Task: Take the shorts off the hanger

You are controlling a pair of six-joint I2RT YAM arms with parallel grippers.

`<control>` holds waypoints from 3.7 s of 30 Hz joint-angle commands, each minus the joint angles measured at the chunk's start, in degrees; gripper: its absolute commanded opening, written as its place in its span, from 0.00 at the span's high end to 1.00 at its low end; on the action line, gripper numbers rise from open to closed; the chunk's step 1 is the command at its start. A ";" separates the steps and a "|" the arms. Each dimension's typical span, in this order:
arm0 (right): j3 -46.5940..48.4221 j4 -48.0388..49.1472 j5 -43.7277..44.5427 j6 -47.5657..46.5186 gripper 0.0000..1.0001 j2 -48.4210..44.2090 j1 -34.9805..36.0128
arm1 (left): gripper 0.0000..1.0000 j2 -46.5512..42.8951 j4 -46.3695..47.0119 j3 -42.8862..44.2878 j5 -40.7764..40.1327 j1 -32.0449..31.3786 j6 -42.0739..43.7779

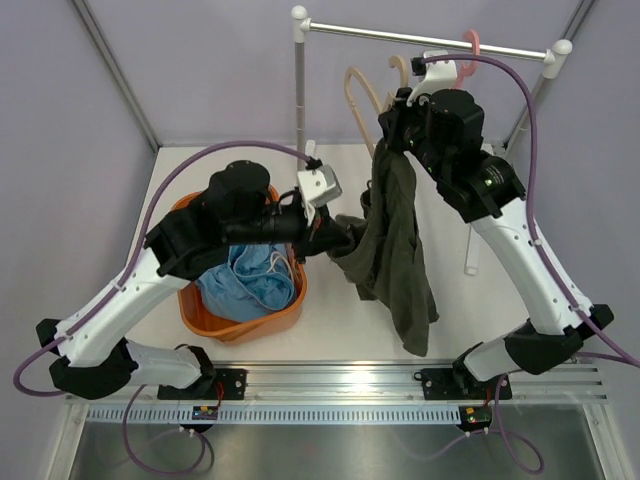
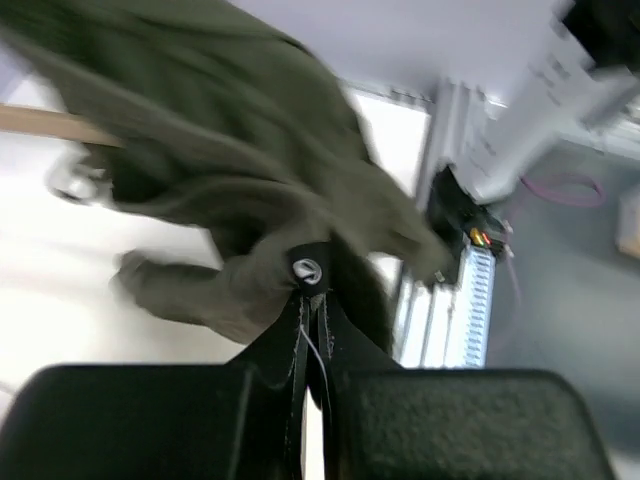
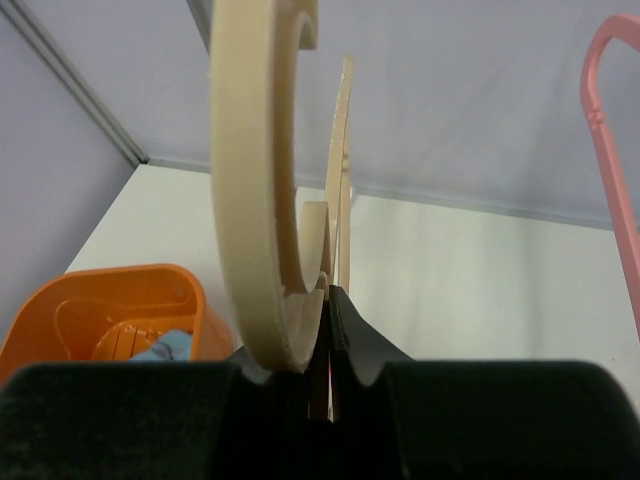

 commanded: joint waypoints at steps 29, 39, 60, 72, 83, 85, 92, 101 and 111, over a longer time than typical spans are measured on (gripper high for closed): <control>6.07 -0.31 7.98 0.01 1.00 -0.60 -0.53 | 1.00 3.93 20.44 36.55 -63.33 -14.56 28.50; 1.57 -0.66 8.86 -1.22 1.00 -6.05 -0.53 | 1.00 -3.00 44.06 21.64 -69.51 -14.38 44.18; -1.06 -1.54 8.50 -1.40 1.00 -7.20 -0.62 | 1.00 -13.56 10.68 -16.26 -44.32 25.75 -14.77; 2.71 -1.63 1.77 -4.03 1.00 -2.98 -2.20 | 0.36 -18.04 22.71 -48.60 0.62 51.10 -32.02; 17.11 -3.56 -16.37 -0.87 1.00 7.47 -17.84 | 0.01 -23.30 19.90 -48.17 0.02 51.10 -26.76; 21.50 -5.14 -17.07 -0.96 1.00 12.21 -18.63 | 0.01 -23.66 19.03 -47.82 0.01 51.10 -25.79; 37.78 -10.77 -17.60 -0.08 1.00 24.17 -18.81 | 0.01 -26.04 18.84 -48.69 -0.42 51.10 -23.76; 35.85 -6.73 -16.98 1.15 1.00 28.66 -18.81 | 0.01 -28.32 18.67 -49.75 -1.21 51.01 -23.15; 30.58 -5.58 -17.77 2.65 1.00 29.28 -18.81 | 0.01 -28.15 18.75 -50.01 -1.30 51.01 -23.15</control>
